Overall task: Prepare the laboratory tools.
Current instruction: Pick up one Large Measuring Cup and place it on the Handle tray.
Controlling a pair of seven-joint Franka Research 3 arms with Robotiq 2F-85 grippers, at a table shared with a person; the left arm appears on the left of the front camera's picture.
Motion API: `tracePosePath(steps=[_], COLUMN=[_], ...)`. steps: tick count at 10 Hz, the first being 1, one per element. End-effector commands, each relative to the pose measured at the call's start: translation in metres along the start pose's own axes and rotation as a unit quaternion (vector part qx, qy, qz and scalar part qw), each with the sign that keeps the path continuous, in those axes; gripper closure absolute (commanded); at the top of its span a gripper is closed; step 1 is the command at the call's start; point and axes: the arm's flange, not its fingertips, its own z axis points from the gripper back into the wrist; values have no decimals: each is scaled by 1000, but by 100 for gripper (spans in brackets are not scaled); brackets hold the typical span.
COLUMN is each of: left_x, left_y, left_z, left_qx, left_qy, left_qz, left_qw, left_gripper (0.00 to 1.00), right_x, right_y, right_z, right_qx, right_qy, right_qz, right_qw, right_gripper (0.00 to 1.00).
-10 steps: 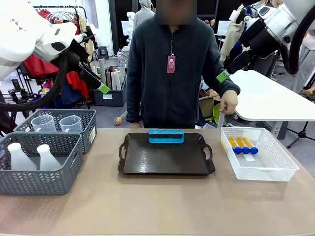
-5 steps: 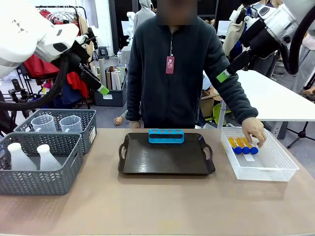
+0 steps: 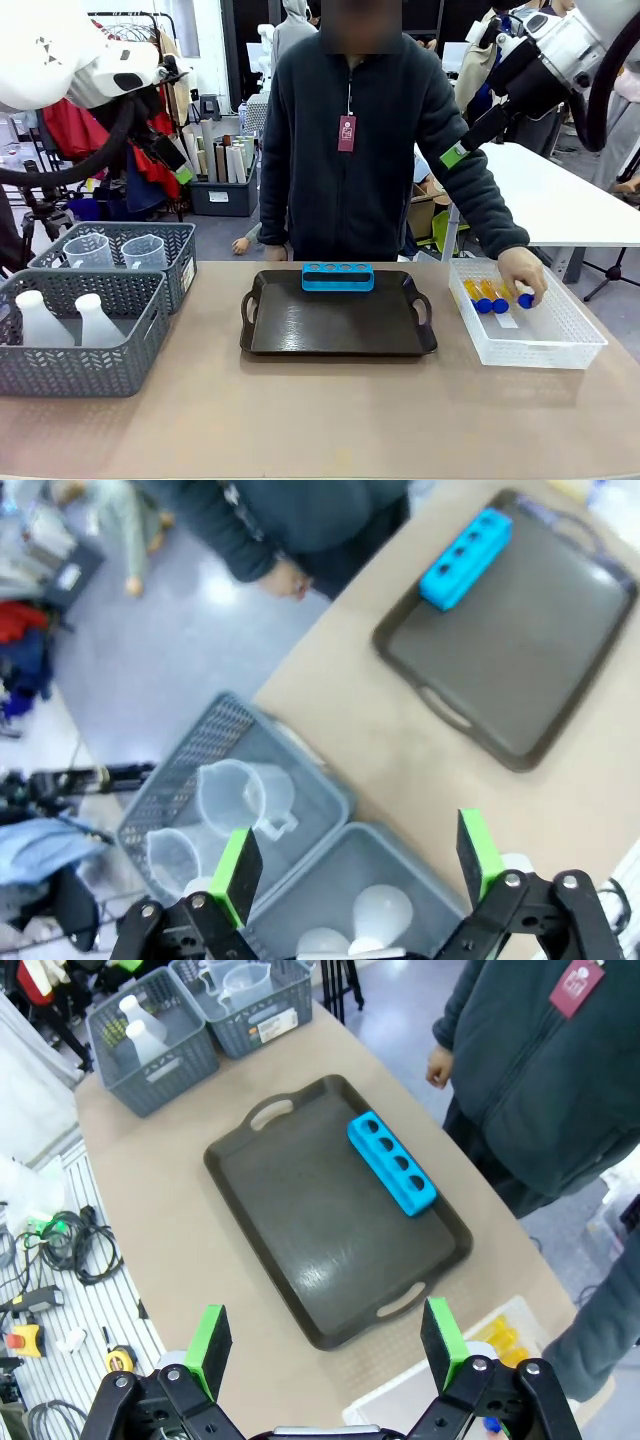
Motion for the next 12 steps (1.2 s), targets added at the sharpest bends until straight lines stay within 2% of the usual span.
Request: tracePosePath(steps=[1, 3, 4, 5, 9, 10, 11, 12], left_x=[13, 6, 5, 3, 6, 3, -1, -3], left_y=[14, 32, 37, 28, 29, 49, 65, 78], left_z=[-12, -26, -30, -28, -33, -45, -57, -76], left_qx=[19, -17, -27, 4, -4, 48, 40, 45], left_qy=[32, 35, 21, 32, 31, 74, 106, 117], left_qz=[32, 51, 51, 37, 40, 96, 151, 187], left_qw=[999, 998, 998, 999, 999, 991, 982, 974], left_gripper=[0, 0, 0, 0, 0, 0, 0, 0], right_x=[-1, -1, -1, -1, -1, -1, -1, -1], right_y=[0, 0, 0, 0, 0, 0, 0, 0], right_z=[1, 1, 1, 1, 1, 1, 1, 1], right_qx=[3, 3, 3, 3, 3, 3, 3, 3], right_qy=[0, 0, 0, 0, 0, 0, 0, 0], right_qz=[1, 1, 1, 1, 1, 1, 1, 1], right_qw=[1000, 1000, 1000, 1000, 1000, 1000, 1000, 1000], right_gripper=[0, 0, 0, 0, 0, 0, 0, 0])
